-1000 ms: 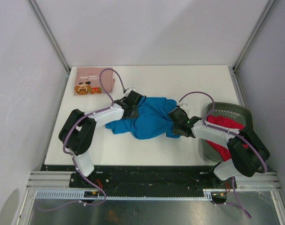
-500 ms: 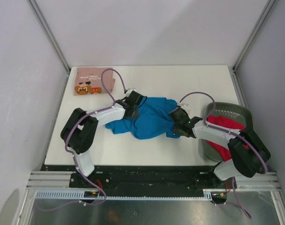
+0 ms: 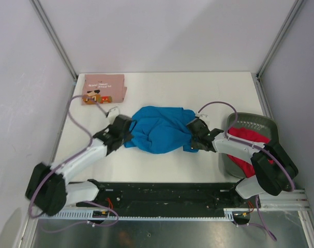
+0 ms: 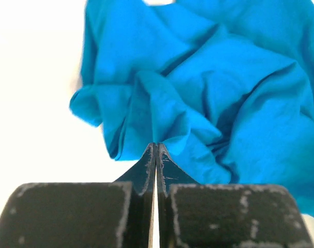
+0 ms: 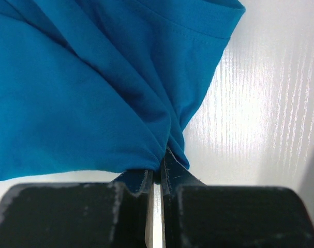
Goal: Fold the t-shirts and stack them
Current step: Flatten out the tshirt
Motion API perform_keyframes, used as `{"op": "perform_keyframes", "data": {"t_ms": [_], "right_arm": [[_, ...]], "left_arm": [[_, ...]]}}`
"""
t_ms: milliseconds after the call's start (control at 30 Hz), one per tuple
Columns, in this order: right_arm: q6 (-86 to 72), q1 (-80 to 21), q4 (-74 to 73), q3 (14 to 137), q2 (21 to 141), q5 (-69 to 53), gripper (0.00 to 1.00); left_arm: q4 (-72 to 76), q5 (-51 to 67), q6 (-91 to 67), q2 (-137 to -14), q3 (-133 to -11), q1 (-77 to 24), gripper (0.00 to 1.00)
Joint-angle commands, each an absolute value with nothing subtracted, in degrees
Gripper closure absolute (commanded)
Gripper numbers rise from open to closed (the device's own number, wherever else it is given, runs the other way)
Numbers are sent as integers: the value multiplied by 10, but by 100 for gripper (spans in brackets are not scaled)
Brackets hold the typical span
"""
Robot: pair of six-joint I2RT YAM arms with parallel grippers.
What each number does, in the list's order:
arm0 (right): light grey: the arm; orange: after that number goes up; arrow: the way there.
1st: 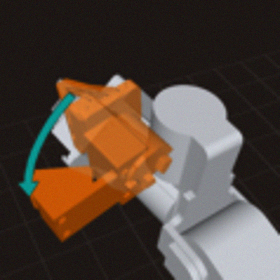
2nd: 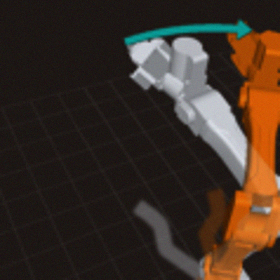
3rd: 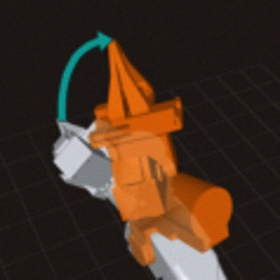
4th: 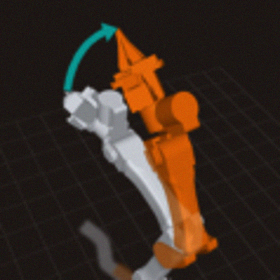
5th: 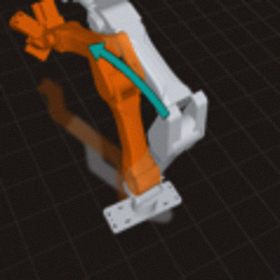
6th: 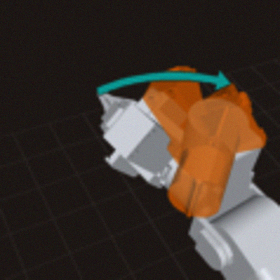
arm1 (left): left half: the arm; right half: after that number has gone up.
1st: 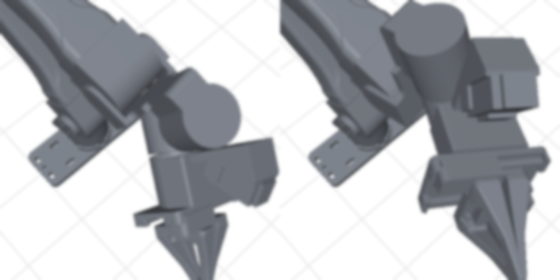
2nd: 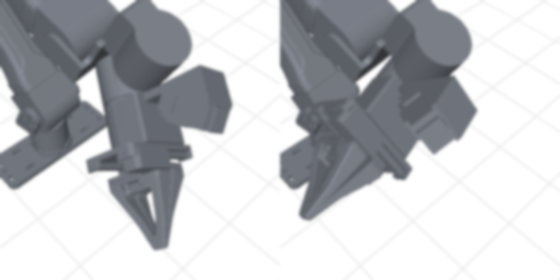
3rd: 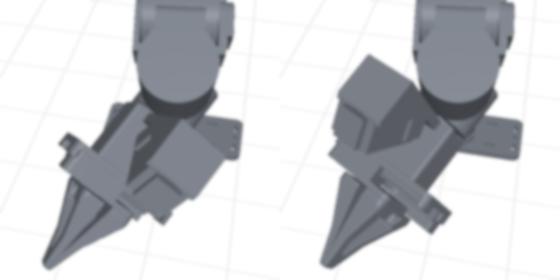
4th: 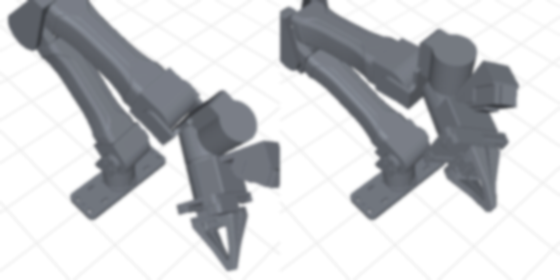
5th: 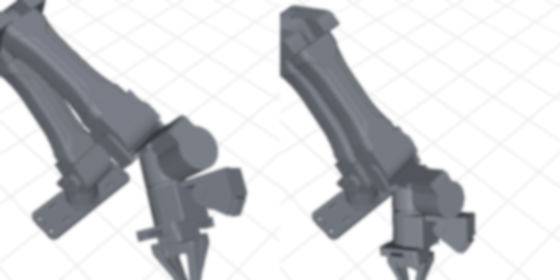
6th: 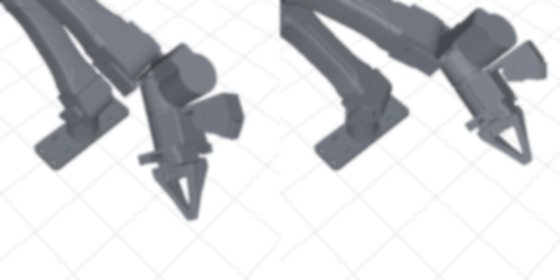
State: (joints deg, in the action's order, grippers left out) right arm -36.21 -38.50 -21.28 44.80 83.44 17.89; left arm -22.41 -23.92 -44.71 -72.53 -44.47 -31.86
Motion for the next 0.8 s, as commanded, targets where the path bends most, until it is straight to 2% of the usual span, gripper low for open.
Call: {"op": "perform_keyframes", "data": {"t_ms": [0, 167, 433, 600, 767], "right_arm": [[-356, -385, -209, 442, 822, 167, 100], [-350, -386, -229, 440, 807, 156, 98], [-346, -376, -287, 436, 715, 154, 76], [-342, -363, -309, 431, 686, 156, 71], [-343, -362, -305, 421, 691, 151, 69]], "left_arm": [[-235, -246, -577, -613, -329, -314, 100], [-239, -229, -656, -537, -227, -312, 100], [-238, -212, -668, -526, -206, -311, 99], [-259, -223, -647, -467, -204, -311, 78], [-287, -241, -627, -393, -208, -311, 68]]}}
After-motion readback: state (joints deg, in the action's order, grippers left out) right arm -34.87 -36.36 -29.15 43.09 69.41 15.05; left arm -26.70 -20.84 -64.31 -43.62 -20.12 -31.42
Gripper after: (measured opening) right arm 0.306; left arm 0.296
